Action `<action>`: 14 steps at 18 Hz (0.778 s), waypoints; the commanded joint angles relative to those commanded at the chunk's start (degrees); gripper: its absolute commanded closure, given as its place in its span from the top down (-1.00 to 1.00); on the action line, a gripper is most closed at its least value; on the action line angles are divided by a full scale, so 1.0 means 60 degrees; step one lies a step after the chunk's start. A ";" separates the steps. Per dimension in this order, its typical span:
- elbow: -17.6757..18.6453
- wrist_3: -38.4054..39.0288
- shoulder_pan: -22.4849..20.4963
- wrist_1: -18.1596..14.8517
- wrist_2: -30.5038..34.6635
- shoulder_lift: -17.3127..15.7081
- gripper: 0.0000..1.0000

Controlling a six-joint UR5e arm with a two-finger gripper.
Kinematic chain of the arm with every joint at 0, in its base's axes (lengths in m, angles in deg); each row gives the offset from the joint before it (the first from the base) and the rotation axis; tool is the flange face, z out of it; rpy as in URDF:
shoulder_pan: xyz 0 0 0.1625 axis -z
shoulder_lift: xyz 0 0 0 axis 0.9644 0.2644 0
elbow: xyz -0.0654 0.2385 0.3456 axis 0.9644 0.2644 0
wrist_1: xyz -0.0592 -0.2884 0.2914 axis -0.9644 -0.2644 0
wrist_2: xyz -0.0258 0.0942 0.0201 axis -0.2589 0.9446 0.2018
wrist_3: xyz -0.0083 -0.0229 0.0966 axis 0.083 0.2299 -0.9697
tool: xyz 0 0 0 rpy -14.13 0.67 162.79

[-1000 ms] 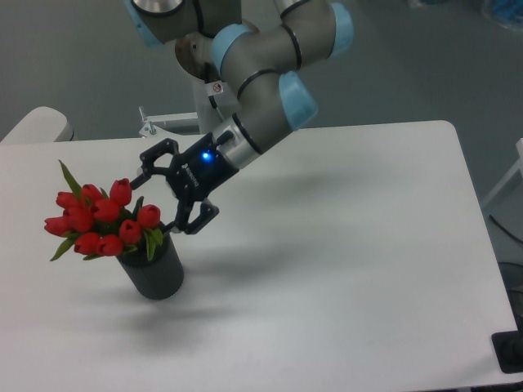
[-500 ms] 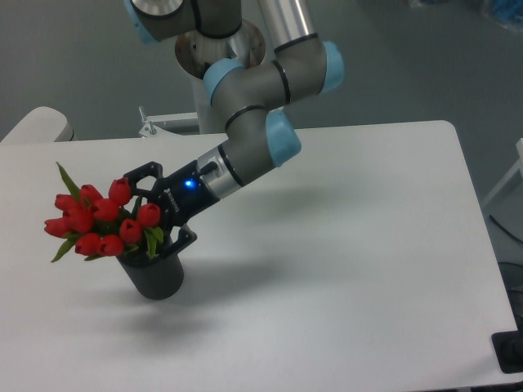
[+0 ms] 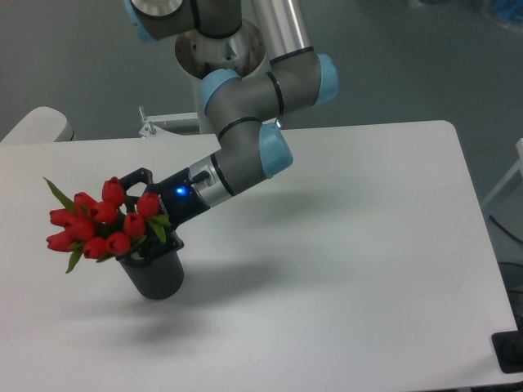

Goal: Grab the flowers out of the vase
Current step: 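Lift the gripped tulips upward out of the grey vase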

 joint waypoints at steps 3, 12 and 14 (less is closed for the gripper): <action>-0.0015 0.0029 -0.0102 0.0030 -0.0556 -0.0015 -0.62; -0.0161 0.0981 -0.0365 0.0016 -0.1171 -0.0483 -0.72; -0.0176 0.0997 -0.0468 0.0016 -0.1595 -0.0513 -0.72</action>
